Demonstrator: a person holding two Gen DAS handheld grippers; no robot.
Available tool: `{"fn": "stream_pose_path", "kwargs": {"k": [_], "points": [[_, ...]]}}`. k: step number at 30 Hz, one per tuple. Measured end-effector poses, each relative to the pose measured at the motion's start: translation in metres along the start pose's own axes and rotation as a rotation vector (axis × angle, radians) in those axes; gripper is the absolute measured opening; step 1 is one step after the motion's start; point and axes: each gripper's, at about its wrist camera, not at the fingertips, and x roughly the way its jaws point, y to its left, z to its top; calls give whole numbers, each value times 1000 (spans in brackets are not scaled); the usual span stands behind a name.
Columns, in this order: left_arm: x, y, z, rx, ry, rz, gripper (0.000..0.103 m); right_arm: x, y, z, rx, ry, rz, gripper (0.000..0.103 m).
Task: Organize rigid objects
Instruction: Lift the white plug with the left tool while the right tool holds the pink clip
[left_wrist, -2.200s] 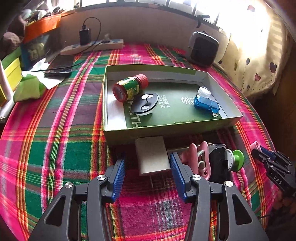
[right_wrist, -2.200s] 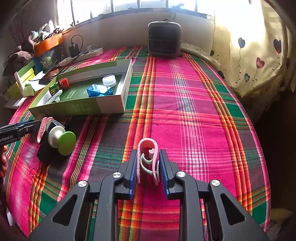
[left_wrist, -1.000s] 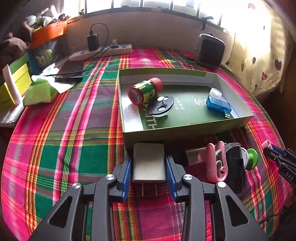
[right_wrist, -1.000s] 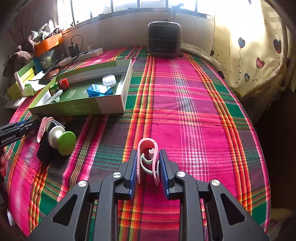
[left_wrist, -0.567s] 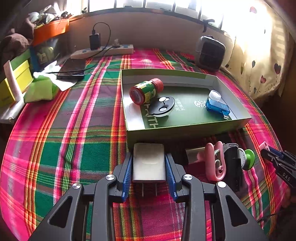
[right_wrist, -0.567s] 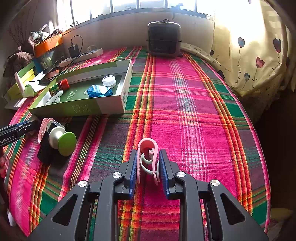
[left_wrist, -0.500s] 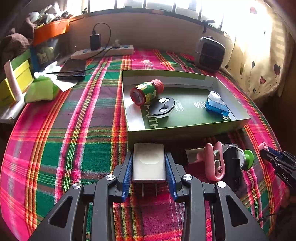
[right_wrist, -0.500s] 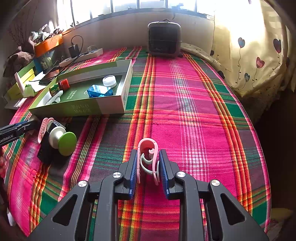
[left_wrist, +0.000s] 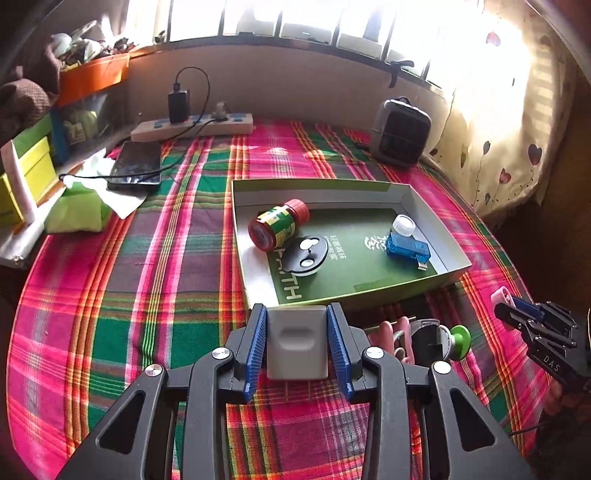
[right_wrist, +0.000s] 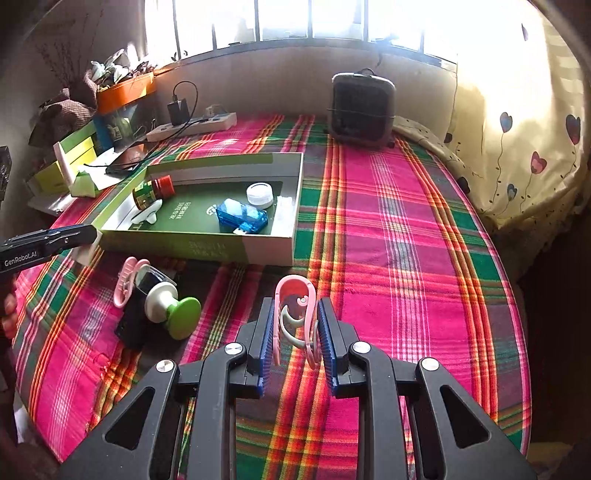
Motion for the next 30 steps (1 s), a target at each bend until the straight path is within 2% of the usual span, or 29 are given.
{"fn": "stream_pose_path", "kwargs": {"k": [1,2,6,11,13,15,20,26,30], "points": [[-1,-1,3,6,-9,1,26,0,1,3,-2,-4,5,24],[-2,-2,6,14,-17,-1,25,-1,3,7,-5,-9,10,24],[-3,-1,11,11,-27,-13,25,0,9,17,-19,-27,19,24],[0,8,2,-10,2,-20,26,4,18,18,-31,-24,30,24],[1,10,-3,-13,4,6,33,6,20,17,-29,-19,34,24],[6,12,-7,-23,27,-4,37,8,21,15,-22,-15,39,24],[18,7,-13,-14,63,-4,43,11,23,11,-17,-6,44,24],[32,0,-19,-7,102,-6,44,12,24,9,-14,1,46,24],[34,-4,-20,9,96,17,44,13,25,8,-13,4,51,24]]}}
